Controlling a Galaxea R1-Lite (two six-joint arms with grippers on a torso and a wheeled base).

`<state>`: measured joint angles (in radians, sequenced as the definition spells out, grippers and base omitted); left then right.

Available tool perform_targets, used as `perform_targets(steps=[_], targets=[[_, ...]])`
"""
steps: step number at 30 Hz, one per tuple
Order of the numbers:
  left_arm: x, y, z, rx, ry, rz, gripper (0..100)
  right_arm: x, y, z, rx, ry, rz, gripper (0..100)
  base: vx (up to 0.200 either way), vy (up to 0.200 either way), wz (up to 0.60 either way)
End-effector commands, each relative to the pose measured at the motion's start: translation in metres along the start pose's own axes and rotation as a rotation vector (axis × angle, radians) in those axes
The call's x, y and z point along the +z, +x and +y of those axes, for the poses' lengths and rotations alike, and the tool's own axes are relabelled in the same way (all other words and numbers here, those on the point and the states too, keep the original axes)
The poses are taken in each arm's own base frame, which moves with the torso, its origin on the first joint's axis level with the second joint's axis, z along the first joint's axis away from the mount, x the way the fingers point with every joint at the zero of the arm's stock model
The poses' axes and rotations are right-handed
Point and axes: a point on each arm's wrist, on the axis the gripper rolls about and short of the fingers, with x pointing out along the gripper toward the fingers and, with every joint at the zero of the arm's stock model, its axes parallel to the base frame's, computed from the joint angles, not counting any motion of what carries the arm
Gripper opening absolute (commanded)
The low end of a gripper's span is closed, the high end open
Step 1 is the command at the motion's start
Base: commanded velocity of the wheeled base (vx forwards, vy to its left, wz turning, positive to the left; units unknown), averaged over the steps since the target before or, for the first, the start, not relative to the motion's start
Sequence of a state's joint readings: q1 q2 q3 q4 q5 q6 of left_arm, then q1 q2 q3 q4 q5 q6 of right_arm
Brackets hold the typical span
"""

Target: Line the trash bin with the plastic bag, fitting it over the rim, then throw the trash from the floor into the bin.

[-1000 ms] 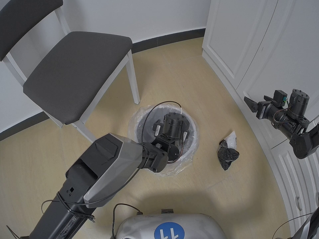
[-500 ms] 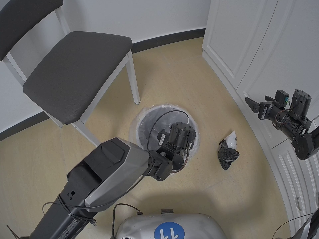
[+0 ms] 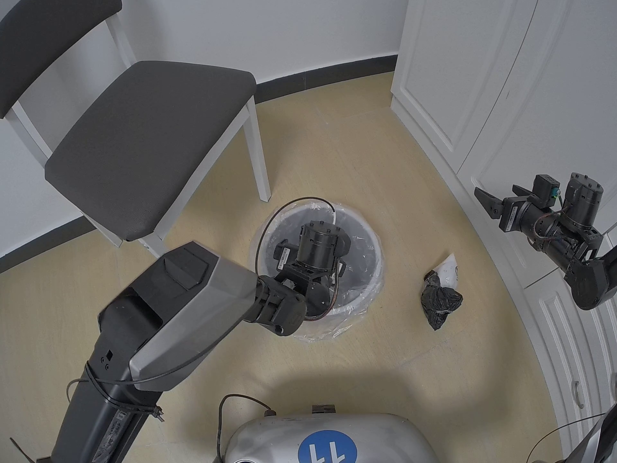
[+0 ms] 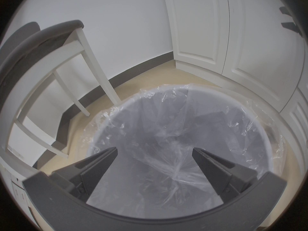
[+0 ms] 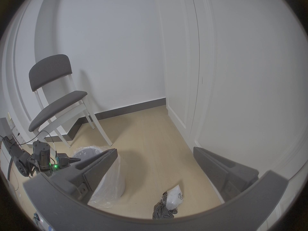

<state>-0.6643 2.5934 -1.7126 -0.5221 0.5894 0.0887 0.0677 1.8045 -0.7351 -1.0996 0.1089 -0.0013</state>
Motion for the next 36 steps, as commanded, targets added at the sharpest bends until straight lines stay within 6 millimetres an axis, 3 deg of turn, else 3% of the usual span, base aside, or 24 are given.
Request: perform_targets(steps=[1,11,19,24,27,36], targets=[[0.002,0.003,0.012,0.044,0.017,0.006,100,-0.001,0.000,0.000,0.001,-0.001,0.003,100,0.000,0.000,0.00],[-0.006,0.007,0.013,0.082,0.079,0.028,100,0.001,-0.003,-0.001,-0.002,-0.002,-0.002,100,0.000,0.000,0.00],[0.004,0.001,0.013,0.082,0.071,0.010,100,0.001,-0.003,-0.001,-0.005,-0.005,0.000,100,0.000,0.000,0.00],[0.034,-0.026,0.011,0.054,0.000,-0.053,100,0.003,-0.005,-0.003,-0.009,-0.006,-0.006,100,0.000,0.000,0.00],[0.045,-0.041,0.020,0.049,-0.055,-0.061,100,0.004,-0.005,-0.005,-0.016,-0.006,-0.008,100,0.000,0.000,0.00],[0.039,-0.075,0.066,0.071,-0.189,-0.003,100,-0.003,0.001,-0.004,-0.011,0.000,0.016,100,0.000,0.000,0.00]])
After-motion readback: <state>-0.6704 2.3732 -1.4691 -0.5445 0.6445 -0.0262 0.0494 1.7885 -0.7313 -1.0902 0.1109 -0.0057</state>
